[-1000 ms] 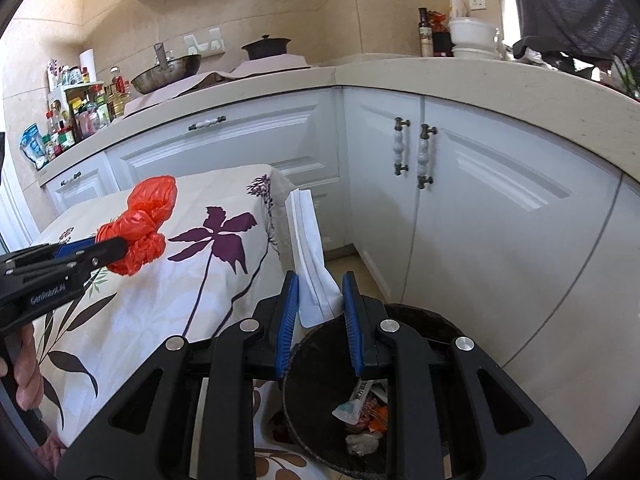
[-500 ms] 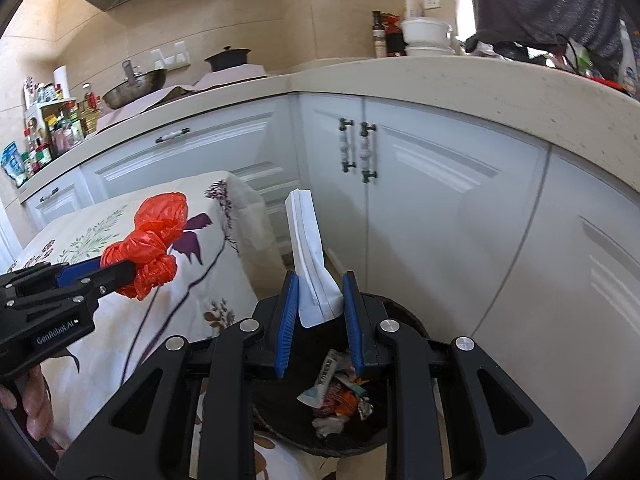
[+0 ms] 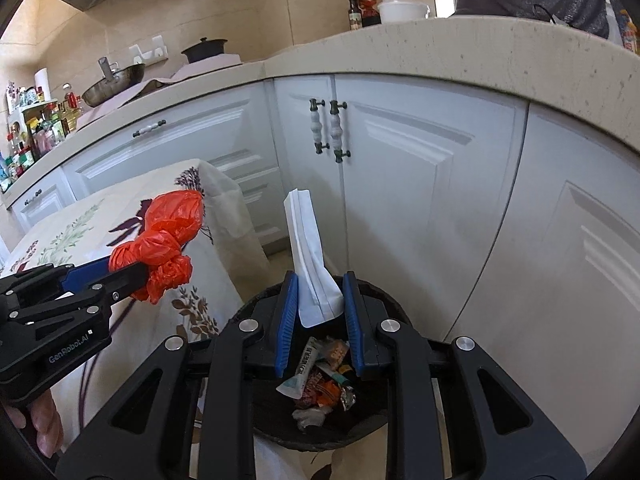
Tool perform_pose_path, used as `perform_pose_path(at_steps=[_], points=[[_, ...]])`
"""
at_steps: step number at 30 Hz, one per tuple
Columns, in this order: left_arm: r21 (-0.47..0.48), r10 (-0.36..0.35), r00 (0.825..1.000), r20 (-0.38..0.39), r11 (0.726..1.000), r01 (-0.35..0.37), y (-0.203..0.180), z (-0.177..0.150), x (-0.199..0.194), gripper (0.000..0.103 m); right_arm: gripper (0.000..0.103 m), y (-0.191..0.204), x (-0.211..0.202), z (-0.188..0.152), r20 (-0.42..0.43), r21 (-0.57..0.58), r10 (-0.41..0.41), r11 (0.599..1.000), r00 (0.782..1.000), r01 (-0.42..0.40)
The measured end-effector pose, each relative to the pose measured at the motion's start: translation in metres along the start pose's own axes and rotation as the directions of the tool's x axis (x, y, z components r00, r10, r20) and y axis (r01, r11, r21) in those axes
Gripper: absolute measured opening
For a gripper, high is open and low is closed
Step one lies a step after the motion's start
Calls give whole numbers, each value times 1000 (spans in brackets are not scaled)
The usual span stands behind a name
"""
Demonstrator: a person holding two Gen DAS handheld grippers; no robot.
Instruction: Collect trash
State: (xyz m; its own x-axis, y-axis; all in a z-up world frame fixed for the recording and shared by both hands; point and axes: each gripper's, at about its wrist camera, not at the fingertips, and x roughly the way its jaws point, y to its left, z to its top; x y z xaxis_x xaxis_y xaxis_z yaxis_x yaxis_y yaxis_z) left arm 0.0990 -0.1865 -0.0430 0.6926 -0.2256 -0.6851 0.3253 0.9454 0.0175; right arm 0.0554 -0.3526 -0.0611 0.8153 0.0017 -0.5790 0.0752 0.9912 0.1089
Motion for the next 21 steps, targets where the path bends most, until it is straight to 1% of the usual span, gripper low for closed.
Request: perform_pose_path(at_steps=[1,3,4,5,6,9,11,17,21], points=[[-2,0,1000,-1,1000,0,-1,0,2,37,23,0,4,-1,-6,0,-1,1000,1000,1],[-2,1,1000,-5,1000,-1,-2,1,4,39,27,-1,9,-2,-12,-1,-11,1000,1000,11],[-2,3,1000,-4,1000,-3,-1,1,5,42,31,-1,12,-3,-14,0,-20,1000,1000,20],[-2,6,1000,-2,1000,-6,-1,1,6,47,41,-2,13,-3,-12,5,-29,1000,1000,29],[-3,7,1000,-1,1000,-7,-1,1,6,50,44,-3,14,-3,-10,13,-32,999,999,32],[-5,16,1000,11,1000,-16,0,1,4,57,46,-5,15,-3,-11,19,-39,999,999,39],[-4,29,999,23,1000,-29,1,1,2,64,47,-4,13,-3,-9,20,-43,999,999,43],[-18,26,998,57,1000,-25,6,2,-7,72,54,-1,4,-1,3,17,-51,999,999,51],[-14,26,997,77,1000,-25,7,1,-14,74,55,3,-3,0,9,11,-52,999,999,52]])
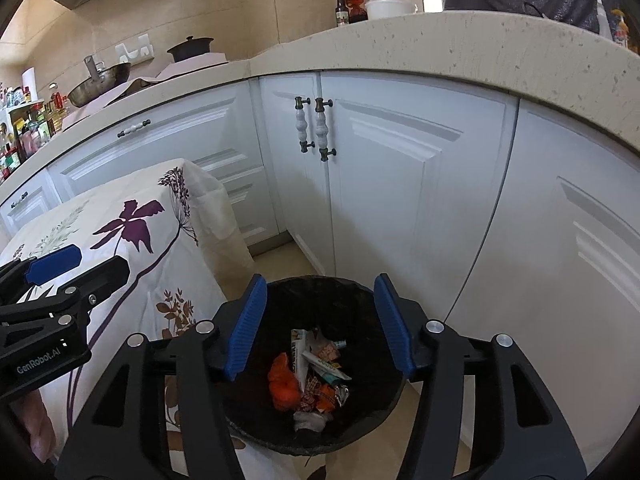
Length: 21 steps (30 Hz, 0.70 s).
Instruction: Collect trash
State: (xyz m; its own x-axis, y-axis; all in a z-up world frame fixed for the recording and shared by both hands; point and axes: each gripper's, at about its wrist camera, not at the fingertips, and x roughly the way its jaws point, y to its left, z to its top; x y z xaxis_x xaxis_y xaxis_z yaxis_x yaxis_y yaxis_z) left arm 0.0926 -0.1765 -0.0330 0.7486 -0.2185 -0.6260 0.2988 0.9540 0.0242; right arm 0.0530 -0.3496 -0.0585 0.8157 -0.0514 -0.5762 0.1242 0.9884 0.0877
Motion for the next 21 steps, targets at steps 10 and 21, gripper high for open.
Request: perform_pose_path(at_steps=[10,21], points=[[-9,19,999,50,1000,-18,12,-5,-25,80,62,13,-24,0,24,-15,1,1000,1000,-1],[-22,40,993,108,999,-38,25,-9,-56,84,67,23,-58,0,70,-28,-8,1000,998,10]])
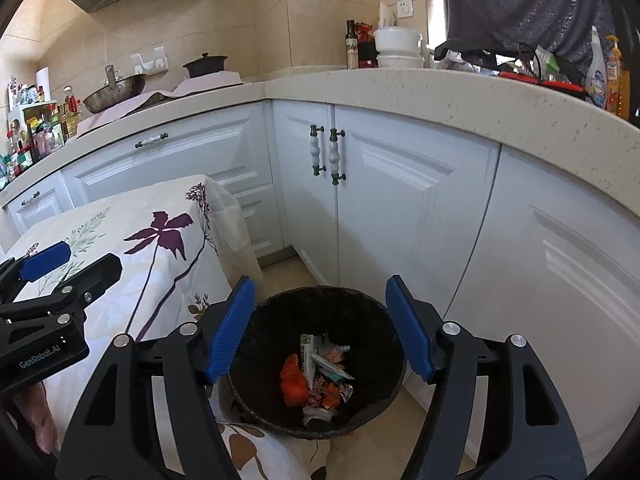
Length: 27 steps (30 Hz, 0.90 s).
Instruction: Collect trash
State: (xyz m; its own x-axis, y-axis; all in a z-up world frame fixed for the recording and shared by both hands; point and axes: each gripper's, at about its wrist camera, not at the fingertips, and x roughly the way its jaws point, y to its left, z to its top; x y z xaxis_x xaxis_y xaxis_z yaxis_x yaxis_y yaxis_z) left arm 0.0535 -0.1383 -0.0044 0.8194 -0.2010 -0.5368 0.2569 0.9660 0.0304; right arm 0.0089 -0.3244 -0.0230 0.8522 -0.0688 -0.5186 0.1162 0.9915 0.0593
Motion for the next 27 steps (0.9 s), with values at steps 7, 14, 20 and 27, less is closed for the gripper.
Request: perform_pose_path(at_steps=[7,14,20,27], points=[[-10,27,999,30,1000,-26,8,-3,-17,84,69,4,-20,1,29,-9,-7,1000,1000,7],[-14,25,998,59,1000,-25,13,-2,-34,85,75,13,-43,5,77,-25,-11,1000,997,13],[-30,23,996,85,999,-20,17,-2,-42,85,76,15,-51,4,103,-28,-17,999,994,20],[-27,21,996,90,999,-19,18,-4,-45,85,77,17,-55,2,113,-29,-26,999,993,30]])
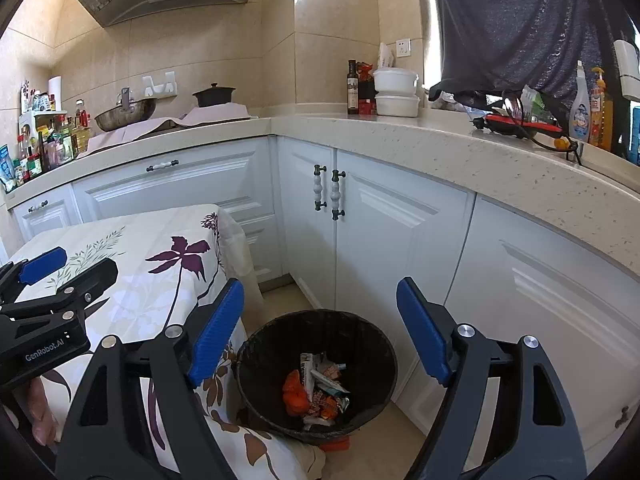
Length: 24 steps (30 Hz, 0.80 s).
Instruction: Collect trash
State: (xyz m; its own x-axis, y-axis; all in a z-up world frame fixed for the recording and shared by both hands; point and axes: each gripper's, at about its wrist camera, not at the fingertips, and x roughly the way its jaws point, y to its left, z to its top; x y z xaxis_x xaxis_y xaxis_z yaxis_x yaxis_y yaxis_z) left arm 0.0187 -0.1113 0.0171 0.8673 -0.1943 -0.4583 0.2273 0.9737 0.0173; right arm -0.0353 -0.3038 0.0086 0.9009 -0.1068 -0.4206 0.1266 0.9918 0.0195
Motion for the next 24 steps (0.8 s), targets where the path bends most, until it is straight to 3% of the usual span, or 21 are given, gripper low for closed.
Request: perform_pose_path(at_steps=[24], points=[[4,-2,1000,8,1000,2,1,1,-5,85,78,2,-4,0,8,-6,-8,1000,1000,8]])
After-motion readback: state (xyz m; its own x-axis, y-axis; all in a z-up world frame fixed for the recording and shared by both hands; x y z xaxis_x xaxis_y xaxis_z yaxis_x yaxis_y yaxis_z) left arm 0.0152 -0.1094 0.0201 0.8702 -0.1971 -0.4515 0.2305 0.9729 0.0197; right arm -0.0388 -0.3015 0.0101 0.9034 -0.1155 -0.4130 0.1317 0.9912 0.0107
